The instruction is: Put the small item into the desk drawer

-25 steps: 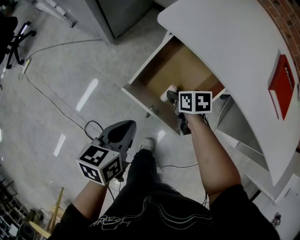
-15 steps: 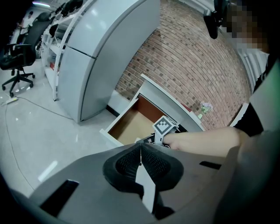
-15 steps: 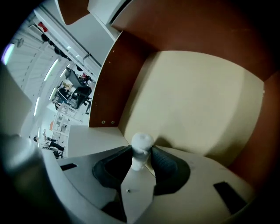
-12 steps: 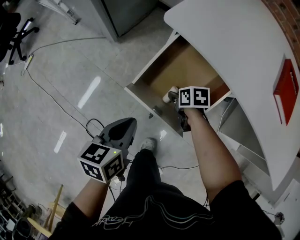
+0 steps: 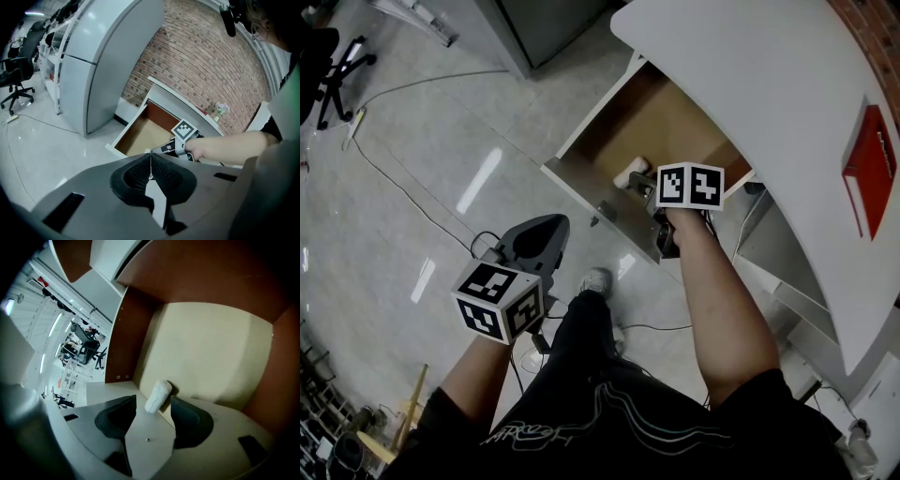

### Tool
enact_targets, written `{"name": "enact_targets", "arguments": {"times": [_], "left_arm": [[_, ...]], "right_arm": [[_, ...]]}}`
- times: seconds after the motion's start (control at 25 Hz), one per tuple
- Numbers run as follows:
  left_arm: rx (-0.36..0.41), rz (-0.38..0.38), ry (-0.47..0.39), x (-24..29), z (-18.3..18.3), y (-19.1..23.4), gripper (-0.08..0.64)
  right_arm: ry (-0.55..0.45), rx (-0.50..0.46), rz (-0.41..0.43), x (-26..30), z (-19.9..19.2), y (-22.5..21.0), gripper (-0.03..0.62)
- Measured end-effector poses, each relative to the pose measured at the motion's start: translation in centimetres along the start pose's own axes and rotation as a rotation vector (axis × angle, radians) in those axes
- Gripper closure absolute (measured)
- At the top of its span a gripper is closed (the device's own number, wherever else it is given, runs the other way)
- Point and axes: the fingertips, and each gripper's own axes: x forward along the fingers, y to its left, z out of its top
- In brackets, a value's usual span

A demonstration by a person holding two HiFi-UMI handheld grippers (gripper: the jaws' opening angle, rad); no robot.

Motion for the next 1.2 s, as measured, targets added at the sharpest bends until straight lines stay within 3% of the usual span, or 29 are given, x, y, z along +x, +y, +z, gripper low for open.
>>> {"name": "enact_targets", "arguments": {"times": [0.24,0.36,0.44,0.68,0.84,1.0,1.2], "left_arm": [[0.018,-0.029,-0.019,-1.2,1.2,-2.8,0.537],[0.033,-0.069,-0.005,-2.4,1.9,-5.0,0.537],[0.044,-0.102,-0.001,-3.3,3.1,-7.0,0.537],[0.089,-0.255,-0.049,-7.9,9.6,-16.2,0.537],[0.169,-0.366,-0.094,-12.4,13.3,-22.5,0.537],[0.222,-0.413,-0.144,-17.5,15.3,-27.9,0.537],[0.28,-0.477,-0.172,-22.0,15.6,-33.7,0.537]], "right_arm": [[-0.064,-0.068,0.085,-5.5,-2.2,3.6,0.374],[-0.15,-0.082,0.127,-10.4,-2.8,4.9,0.381],[-0.218,-0.108,0.179,-14.7,-2.7,6.5,0.424],[-0.466,-0.238,0.383,-30.1,-1.2,13.4,0.501],[-0.581,-0.383,0.409,-39.4,-1.4,16.8,0.535],[-0.676,-0.544,0.426,-47.7,-3.4,20.2,0.537],[-0.713,-0.589,0.444,-52.4,-6.5,22.4,0.537]]}}
